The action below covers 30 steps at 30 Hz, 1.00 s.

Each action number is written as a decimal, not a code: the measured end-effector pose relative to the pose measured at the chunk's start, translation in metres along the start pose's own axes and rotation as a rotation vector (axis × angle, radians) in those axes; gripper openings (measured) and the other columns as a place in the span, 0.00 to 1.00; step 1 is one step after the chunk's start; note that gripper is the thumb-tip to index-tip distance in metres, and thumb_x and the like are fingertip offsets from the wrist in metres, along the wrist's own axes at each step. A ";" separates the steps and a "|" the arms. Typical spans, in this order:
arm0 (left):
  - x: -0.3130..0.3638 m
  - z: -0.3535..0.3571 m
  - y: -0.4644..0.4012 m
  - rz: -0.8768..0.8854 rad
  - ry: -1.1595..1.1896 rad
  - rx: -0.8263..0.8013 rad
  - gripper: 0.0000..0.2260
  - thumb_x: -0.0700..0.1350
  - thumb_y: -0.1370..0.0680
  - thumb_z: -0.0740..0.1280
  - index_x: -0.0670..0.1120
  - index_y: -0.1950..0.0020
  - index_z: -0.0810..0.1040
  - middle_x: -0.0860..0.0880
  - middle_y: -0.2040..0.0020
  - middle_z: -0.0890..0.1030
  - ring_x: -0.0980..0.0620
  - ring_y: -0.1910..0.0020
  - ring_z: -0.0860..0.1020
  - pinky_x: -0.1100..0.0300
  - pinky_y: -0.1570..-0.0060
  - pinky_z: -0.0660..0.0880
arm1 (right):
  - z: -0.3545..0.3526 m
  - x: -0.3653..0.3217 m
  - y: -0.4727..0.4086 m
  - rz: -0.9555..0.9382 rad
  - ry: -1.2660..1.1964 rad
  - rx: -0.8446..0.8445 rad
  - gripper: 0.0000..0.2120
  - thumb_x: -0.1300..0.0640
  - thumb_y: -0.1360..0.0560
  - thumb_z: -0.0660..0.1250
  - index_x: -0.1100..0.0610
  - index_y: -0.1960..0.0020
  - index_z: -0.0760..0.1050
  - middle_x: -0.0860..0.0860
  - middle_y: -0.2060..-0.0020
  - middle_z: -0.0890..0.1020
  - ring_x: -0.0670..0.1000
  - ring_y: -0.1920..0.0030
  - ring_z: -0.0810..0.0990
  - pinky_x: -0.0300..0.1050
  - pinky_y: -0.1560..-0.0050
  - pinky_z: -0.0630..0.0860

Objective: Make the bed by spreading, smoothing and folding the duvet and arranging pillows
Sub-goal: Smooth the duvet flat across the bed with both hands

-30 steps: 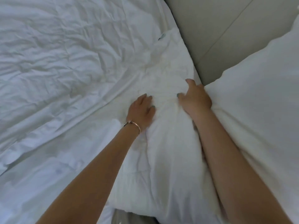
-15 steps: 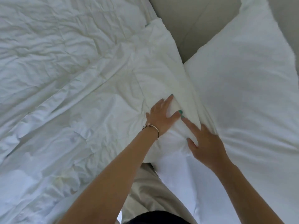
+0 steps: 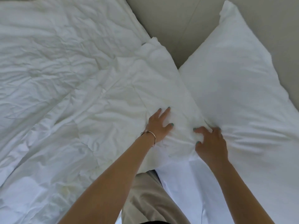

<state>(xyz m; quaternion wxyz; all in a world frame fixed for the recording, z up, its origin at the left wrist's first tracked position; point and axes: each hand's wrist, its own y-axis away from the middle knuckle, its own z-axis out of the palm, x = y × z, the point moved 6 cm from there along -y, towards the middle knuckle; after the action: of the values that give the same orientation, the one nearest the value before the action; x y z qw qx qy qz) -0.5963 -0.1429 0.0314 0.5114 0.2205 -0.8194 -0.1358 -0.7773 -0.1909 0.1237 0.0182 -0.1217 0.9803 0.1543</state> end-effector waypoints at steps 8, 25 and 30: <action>-0.021 -0.048 -0.076 -0.116 0.253 0.214 0.09 0.44 0.30 0.59 0.53 0.56 0.77 0.35 0.47 0.78 0.34 0.48 0.76 0.47 0.52 0.76 | 0.006 -0.172 -0.110 -0.437 -0.182 0.010 0.20 0.55 0.24 0.60 0.50 0.33 0.72 0.49 0.31 0.70 0.52 0.30 0.66 0.50 0.28 0.57; 0.009 -0.081 -0.236 -0.717 -0.105 0.351 0.34 0.65 0.29 0.62 0.46 0.30 0.65 0.46 0.37 0.67 0.42 0.38 0.66 0.49 0.44 0.64 | 0.046 -0.103 -0.164 -0.430 0.104 0.240 0.26 0.44 0.25 0.62 0.50 0.29 0.70 0.57 0.27 0.67 0.56 0.26 0.63 0.48 0.25 0.42; -0.028 -0.090 -0.213 -0.414 -0.080 0.266 0.19 0.54 0.19 0.53 0.50 0.30 0.69 0.45 0.31 0.67 0.43 0.32 0.65 0.52 0.36 0.62 | 0.050 -0.096 -0.172 -0.414 0.093 0.210 0.26 0.44 0.24 0.61 0.49 0.28 0.68 0.55 0.25 0.64 0.55 0.25 0.59 0.45 0.25 0.40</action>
<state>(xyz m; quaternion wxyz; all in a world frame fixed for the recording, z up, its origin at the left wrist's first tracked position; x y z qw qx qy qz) -0.4573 -0.3128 -0.0463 0.4061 0.4434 -0.7871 -0.1372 -0.6423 -0.3120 0.0316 0.0167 -0.3248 0.9449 0.0385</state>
